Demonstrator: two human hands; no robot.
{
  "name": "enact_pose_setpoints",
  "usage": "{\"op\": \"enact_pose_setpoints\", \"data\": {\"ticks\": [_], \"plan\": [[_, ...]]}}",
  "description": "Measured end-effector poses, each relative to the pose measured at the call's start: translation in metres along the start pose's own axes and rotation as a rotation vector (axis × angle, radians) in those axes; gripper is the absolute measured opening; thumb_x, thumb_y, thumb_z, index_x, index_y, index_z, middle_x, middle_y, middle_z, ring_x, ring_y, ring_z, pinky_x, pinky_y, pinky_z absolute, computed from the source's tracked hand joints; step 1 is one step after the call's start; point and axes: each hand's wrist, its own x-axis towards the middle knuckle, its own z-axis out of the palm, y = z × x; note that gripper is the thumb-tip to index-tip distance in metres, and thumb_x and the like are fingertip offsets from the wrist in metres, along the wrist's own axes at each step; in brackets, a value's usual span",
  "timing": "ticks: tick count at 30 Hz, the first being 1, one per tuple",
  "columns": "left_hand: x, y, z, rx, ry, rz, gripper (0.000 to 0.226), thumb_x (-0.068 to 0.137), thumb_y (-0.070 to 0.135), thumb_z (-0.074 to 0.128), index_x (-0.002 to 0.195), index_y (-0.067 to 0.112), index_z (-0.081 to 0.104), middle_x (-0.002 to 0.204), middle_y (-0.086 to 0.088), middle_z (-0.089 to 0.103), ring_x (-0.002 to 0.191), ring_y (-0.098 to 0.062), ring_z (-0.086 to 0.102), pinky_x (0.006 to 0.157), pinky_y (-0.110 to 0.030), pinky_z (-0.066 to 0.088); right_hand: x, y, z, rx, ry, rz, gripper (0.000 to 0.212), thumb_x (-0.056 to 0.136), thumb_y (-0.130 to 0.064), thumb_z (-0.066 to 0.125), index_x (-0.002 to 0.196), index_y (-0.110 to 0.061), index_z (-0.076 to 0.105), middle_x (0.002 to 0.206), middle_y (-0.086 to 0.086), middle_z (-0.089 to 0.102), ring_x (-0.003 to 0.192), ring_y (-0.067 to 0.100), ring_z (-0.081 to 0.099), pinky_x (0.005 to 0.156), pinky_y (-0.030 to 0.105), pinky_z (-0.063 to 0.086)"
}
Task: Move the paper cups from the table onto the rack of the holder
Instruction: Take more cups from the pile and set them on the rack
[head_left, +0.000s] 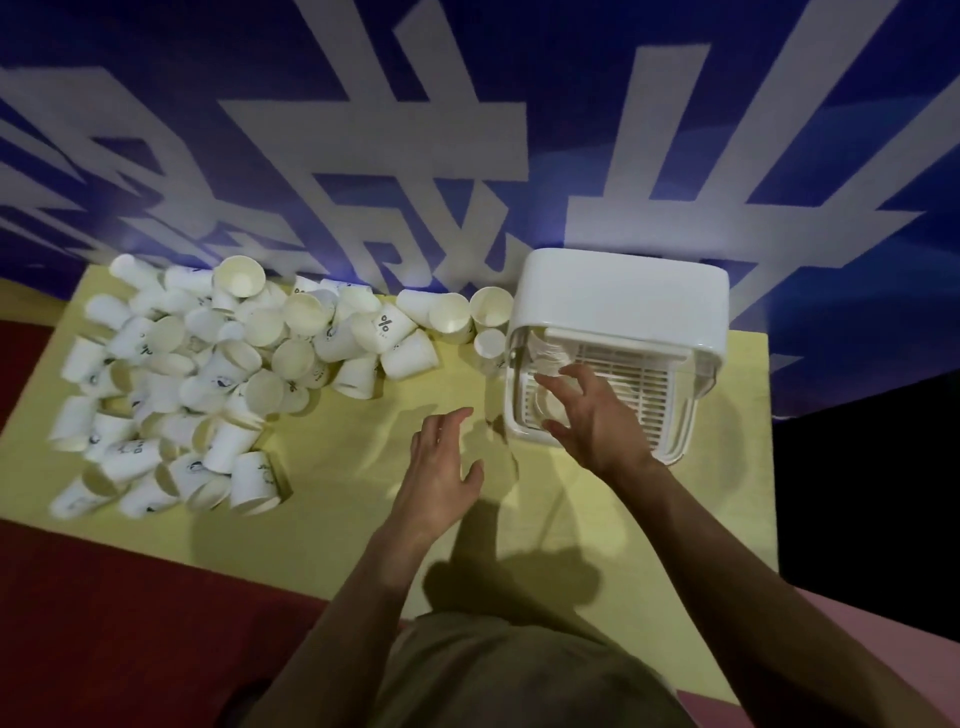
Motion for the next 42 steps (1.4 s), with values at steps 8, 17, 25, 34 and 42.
{"op": "enact_pose_setpoints", "data": {"ticks": [8,17,25,34,42], "plan": [[-0.014,-0.039,-0.014,0.032,-0.033,-0.042,0.068,0.091,0.024,0.068,0.149,0.035,0.034,0.14,0.004,0.038,0.126,-0.019,0.04,0.104,-0.038,0.042,0.008,0.004,0.024,-0.027,-0.071,0.073,0.07,0.092,-0.042,0.072,0.154,-0.03,0.042,0.156,0.009,0.039,0.136,0.032,0.045,0.107,0.045,0.045],[0.004,-0.092,-0.046,0.004,0.11,-0.161,0.065,0.089,0.021,0.073,0.147,0.022,0.044,0.145,-0.009,0.033,0.135,-0.031,0.035,0.103,-0.038,0.042,-0.016,-0.038,0.022,-0.032,0.159,0.073,0.064,0.088,-0.033,0.079,0.144,-0.013,0.055,0.147,0.02,0.05,0.132,0.043,0.044,0.106,0.055,0.044],[0.07,-0.143,-0.078,-0.037,0.196,-0.256,0.066,0.089,0.021,0.073,0.145,0.01,0.041,0.148,-0.025,0.029,0.14,-0.043,0.024,0.115,-0.049,0.025,-0.024,-0.109,0.036,-0.033,0.171,-0.029,0.054,0.087,-0.029,0.08,0.136,-0.014,0.06,0.137,0.014,0.056,0.125,0.034,0.05,0.1,0.046,0.052],[0.119,-0.188,-0.066,-0.073,-0.075,-0.25,0.051,0.093,0.031,0.066,0.14,0.035,0.048,0.151,-0.017,0.013,0.131,-0.043,0.027,0.11,-0.048,0.036,-0.009,-0.152,0.06,-0.084,0.061,-0.001,0.045,0.097,-0.034,0.067,0.139,-0.023,0.056,0.143,0.006,0.05,0.126,0.029,0.049,0.1,0.041,0.052],[0.113,-0.213,-0.071,-0.247,0.019,-0.052,0.044,0.083,0.018,0.079,0.122,0.027,0.06,0.133,-0.014,0.031,0.12,-0.034,0.045,0.106,-0.036,0.046,0.04,-0.167,0.075,-0.032,0.045,0.037,0.045,0.095,-0.031,0.069,0.137,-0.017,0.06,0.137,0.01,0.053,0.121,0.031,0.055,0.1,0.042,0.05]]}}
